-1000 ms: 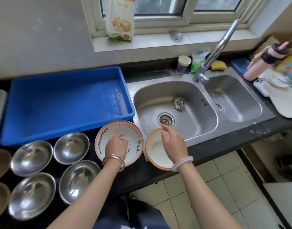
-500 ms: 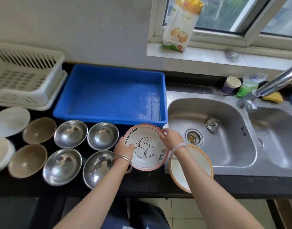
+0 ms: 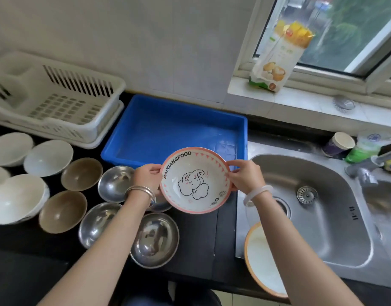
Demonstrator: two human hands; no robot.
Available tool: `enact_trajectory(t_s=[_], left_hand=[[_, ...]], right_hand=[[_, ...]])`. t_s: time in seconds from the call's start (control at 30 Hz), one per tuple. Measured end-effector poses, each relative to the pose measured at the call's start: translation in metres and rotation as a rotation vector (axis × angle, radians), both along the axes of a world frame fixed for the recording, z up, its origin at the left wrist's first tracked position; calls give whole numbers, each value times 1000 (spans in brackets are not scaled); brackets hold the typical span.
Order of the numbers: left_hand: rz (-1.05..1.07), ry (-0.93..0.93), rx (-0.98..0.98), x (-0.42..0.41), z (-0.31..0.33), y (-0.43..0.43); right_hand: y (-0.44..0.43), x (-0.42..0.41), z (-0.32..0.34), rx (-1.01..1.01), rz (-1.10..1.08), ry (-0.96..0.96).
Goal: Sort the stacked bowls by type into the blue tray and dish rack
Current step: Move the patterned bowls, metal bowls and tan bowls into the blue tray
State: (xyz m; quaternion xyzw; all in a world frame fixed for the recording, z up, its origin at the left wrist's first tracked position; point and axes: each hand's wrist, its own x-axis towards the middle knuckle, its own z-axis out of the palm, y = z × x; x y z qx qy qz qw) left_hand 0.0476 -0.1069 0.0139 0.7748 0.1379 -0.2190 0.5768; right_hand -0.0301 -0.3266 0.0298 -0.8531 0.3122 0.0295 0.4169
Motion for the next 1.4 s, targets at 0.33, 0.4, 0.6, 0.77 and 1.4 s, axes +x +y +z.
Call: enact_trajectory(t_s=[0.33, 0.4, 0.6, 0.77, 1.4], left_hand=[[137, -76, -37, 134, -17, 26], [161, -36, -87, 151, -27, 26], [167, 15, -20, 187, -64, 19], [131, -5, -4, 203, -83, 17], [450, 316, -481, 187, -86, 20]], right_hand=[[41, 139, -23, 273, -229, -88], [50, 160, -38, 275, -284, -73], [62, 194, -71, 270, -373, -16], [65, 211, -87, 299, -405, -8], [87, 200, -103, 941, -549, -197]])
